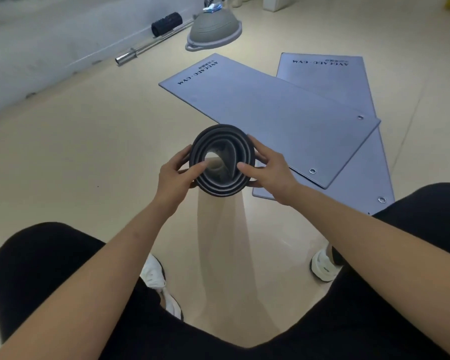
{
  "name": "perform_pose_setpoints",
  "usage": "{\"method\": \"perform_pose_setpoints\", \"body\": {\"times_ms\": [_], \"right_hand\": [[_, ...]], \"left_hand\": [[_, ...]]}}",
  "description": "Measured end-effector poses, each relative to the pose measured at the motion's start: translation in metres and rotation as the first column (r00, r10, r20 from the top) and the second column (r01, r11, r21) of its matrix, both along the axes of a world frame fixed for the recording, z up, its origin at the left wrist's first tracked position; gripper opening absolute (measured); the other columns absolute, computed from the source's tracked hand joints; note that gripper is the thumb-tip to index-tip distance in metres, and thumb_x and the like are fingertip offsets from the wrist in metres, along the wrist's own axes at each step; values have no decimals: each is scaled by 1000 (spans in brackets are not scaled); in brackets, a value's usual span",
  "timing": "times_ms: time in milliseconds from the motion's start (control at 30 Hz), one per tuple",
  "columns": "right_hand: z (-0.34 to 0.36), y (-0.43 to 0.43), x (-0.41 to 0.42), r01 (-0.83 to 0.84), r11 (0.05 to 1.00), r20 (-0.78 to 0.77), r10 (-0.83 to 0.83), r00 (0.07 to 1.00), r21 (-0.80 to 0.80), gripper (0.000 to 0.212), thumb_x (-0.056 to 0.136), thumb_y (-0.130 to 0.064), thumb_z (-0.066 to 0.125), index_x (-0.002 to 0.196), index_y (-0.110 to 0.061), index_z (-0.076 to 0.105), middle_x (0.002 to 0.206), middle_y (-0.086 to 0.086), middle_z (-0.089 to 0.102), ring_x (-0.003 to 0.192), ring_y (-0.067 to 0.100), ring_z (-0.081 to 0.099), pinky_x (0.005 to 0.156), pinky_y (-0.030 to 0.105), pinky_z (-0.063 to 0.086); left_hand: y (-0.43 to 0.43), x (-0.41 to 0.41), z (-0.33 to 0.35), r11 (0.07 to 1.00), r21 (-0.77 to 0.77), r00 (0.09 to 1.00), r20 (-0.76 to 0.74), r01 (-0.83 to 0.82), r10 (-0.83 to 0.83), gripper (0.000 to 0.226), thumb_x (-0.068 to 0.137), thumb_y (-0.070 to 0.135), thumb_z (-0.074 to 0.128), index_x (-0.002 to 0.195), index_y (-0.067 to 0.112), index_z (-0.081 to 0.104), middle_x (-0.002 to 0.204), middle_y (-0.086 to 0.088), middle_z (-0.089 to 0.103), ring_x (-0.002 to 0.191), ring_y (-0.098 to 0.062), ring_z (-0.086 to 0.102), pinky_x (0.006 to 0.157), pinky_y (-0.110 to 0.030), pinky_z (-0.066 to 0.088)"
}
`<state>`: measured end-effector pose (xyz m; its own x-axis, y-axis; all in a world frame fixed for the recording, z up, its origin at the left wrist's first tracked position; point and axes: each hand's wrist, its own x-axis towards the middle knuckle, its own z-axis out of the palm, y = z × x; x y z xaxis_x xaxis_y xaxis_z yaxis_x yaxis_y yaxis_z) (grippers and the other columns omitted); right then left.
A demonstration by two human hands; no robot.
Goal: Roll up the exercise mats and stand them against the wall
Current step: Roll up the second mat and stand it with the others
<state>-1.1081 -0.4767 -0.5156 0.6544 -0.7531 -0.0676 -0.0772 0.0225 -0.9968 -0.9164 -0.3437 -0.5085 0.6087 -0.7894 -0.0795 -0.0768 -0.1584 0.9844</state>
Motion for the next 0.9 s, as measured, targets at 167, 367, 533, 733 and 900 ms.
{"method": "perform_pose_setpoints", "body": {"times_ms": [167, 367, 533, 733, 900], "right_hand": [[1, -8, 14, 52, 998, -23, -52, 998, -35, 66, 95, -13, 75, 151, -38, 49, 132, -16, 65, 100, 11, 75, 79, 38, 65], [-34, -29, 32, 152, 985, -125, -162, 979, -81, 68, 93, -14, 74, 149, -41, 48, 130, -8, 67, 116, 20, 69, 89, 48, 63], [-45, -55, 59, 192, 975, -133, -207, 969, -115, 81, 87, -3, 77, 154, -35, 43, 131, -27, 63, 123, 2, 60, 102, 36, 57], [-34, -81, 89, 216, 965, -186, -242, 952, -148, 86, 86, 0, 77, 158, -29, 39, 142, -30, 54, 127, -4, 57, 106, 25, 52], [-1, -86, 93, 170, 981, -325, -193, 926, -97, 86, 86, 1, 76, 158, -29, 39, 150, -10, 56, 132, 8, 58, 111, 39, 51]], "left_hand": [[-16, 7, -4, 1000, -10, 999, -26, -22, 22, 65, 91, 20, 81, 150, 24, 55, 140, 7, 66, 110, -16, 74, 89, -42, 64], [-48, 10, -31, 998, 56, 998, 57, -33, 30, 68, 87, 19, 84, 148, 29, 57, 140, 12, 65, 123, -13, 66, 105, -42, 57], [-83, 33, -39, 997, 53, 988, 144, -63, 55, 68, 90, 15, 80, 151, 27, 54, 142, 17, 62, 126, -5, 63, 103, -28, 55], [-116, 58, -28, 991, 89, 987, 138, -99, 86, 77, 85, 2, 82, 152, 21, 52, 141, 18, 61, 124, -9, 63, 82, -24, 62], [-112, 58, 8, 970, 230, 997, 41, -80, 72, 77, 86, -6, 76, 154, 19, 50, 141, 20, 60, 131, -5, 59, 92, -35, 63]]}}
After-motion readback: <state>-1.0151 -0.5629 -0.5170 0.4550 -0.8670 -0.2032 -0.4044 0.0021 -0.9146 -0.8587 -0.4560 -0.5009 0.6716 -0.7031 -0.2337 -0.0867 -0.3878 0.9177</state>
